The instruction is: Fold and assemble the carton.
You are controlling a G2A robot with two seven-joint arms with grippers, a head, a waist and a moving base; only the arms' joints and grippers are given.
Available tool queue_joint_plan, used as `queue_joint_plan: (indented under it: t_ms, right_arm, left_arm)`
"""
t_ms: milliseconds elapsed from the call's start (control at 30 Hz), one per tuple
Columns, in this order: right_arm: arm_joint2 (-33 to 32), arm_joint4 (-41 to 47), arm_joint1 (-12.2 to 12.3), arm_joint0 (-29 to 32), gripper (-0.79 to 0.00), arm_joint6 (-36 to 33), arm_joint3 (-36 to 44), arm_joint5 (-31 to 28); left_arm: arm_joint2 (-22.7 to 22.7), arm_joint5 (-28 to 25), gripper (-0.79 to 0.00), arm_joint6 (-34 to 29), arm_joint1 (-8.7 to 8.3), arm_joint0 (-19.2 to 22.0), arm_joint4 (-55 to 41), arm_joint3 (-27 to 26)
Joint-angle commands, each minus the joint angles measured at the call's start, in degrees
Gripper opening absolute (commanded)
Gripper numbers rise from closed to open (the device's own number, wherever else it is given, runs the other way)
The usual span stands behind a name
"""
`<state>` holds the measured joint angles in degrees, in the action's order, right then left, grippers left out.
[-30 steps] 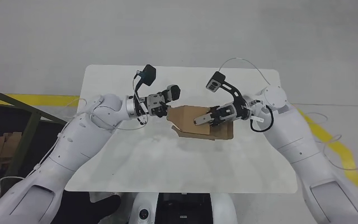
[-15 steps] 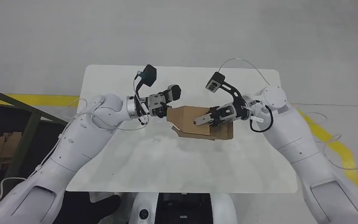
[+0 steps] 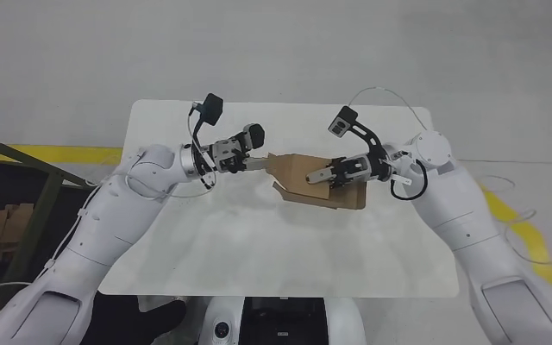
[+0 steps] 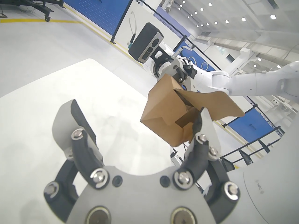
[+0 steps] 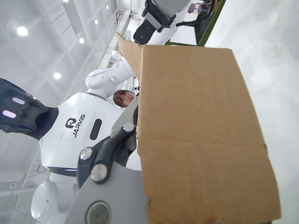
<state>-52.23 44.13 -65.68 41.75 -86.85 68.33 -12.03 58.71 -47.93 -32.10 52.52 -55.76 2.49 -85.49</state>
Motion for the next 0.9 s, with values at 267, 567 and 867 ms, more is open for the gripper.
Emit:
queue_joint_plan:
  t_ms: [267,567,867]
  right_arm:
    - [-1.46,-0.03,0.05,0.69,-0.785,1.05,0.14,0.42]
    - [-1.6,-0.4,-0.19,0.87,-0.785,0.8,2.07,0.69]
    - [-1.35,-0.94,-0.54,1.11,-0.785,1.52,3.41,0.87]
  left_arm:
    - [0.79,-4.94,0.0,-4.11,-0.52,-2.08,-0.07,-2.02]
    - [-0.95,-0.67,0.0,-3.31,0.23,-1.56,4.18,-2.81]
    - [-3.41,1.32,0.0,-3.96,1.3,0.75,3.33,-2.05]
